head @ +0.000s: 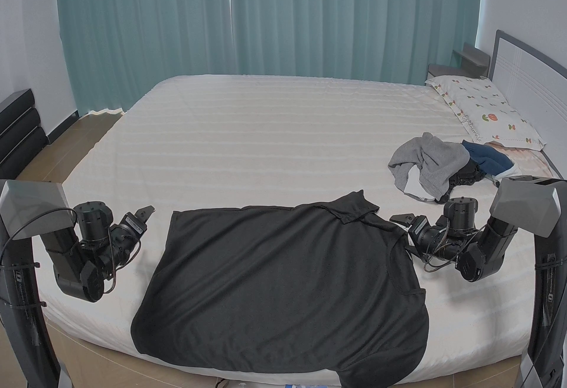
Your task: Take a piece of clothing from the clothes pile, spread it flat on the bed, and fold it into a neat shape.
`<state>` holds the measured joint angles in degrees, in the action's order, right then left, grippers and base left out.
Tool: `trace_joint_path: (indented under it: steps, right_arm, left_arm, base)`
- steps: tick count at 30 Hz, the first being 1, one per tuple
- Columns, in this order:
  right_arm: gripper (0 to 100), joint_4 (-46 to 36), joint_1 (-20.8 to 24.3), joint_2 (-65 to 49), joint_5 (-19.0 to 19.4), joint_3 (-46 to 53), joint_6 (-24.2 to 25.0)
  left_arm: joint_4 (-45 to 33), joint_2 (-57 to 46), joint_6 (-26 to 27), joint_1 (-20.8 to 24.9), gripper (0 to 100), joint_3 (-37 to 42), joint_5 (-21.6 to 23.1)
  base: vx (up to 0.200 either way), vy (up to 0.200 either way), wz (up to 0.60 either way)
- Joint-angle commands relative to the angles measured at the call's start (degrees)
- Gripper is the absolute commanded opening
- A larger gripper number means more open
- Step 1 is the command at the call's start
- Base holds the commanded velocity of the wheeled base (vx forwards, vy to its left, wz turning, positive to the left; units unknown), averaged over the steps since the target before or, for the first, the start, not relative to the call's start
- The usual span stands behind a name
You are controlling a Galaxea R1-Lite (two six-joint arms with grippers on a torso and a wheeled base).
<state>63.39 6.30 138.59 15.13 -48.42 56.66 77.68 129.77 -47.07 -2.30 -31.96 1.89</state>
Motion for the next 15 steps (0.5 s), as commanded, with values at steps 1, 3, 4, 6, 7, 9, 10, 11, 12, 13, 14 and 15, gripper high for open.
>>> trace_joint_path:
  steps: [1,3,4,6,7,9,10,11,12,13,14,15]
  right_arm:
    - [100,0.15,0.03,0.1,0.08,-0.09,0.29]
    - [100,1.82,-0.24,0.01,0.08,0.08,0.64]
    - [100,2.88,-0.24,0.1,0.08,0.34,0.82]
    - [100,5.16,-0.24,0.27,0.08,1.49,1.26]
    - [100,6.22,-0.24,0.45,0.08,1.84,1.26]
    - [100,7.27,-0.06,1.33,-0.1,2.01,1.26]
    - [100,7.54,0.03,1.5,-0.1,2.19,1.17]
    - [100,7.54,0.03,1.5,-0.1,2.19,1.17]
    - [100,7.45,0.03,1.5,-0.1,2.19,1.17]
    - [100,7.45,0.03,1.5,-0.1,2.28,1.08]
    - [100,7.54,0.03,1.5,-0.1,2.37,1.08]
    - [100,7.54,0.03,1.41,-0.1,2.45,0.99]
  left_arm:
    - [-6.84,0.22,-0.04,0.81,100,-9.61,4.35]
    - [-12.73,1.89,-0.04,1.16,100,-15.76,6.99]
    - [-14.84,2.86,-0.04,1.34,100,-17.78,7.34]
    - [-17.3,5.14,-0.13,1.51,100,-21.12,7.51]
    - [-17.91,6.37,-0.13,1.6,100,-22.7,7.51]
    - [-18.18,8.92,-0.22,2.22,100,-24.9,7.34]
    - [-18.09,10.77,-0.22,2.39,100,-26.22,7.16]
    - [-17.82,12.09,-0.22,2.39,100,-27.1,7.08]
    - [-17.82,13.49,-0.22,2.39,100,-28.42,6.9]
    - [-17.91,14.37,-0.04,2.39,100,-29.56,6.81]
    - [-18.18,14.72,0.13,2.39,100,-30.53,6.64]
    - [-18.35,14.72,0.13,2.39,100,-31.05,6.64]
  base:
    - [0.0,0.0,0.0]
    - [0.0,0.0,0.0]
    - [0.0,0.0,0.0]
    - [0.0,0.0,0.0]
    - [0.0,0.0,0.0]
    - [0.0,0.0,0.0]
    - [0.0,0.0,0.0]
    - [0.0,0.0,0.0]
    - [0.0,0.0,0.0]
    - [0.0,0.0,0.0]
    - [0.0,0.0,0.0]
    - [0.0,0.0,0.0]
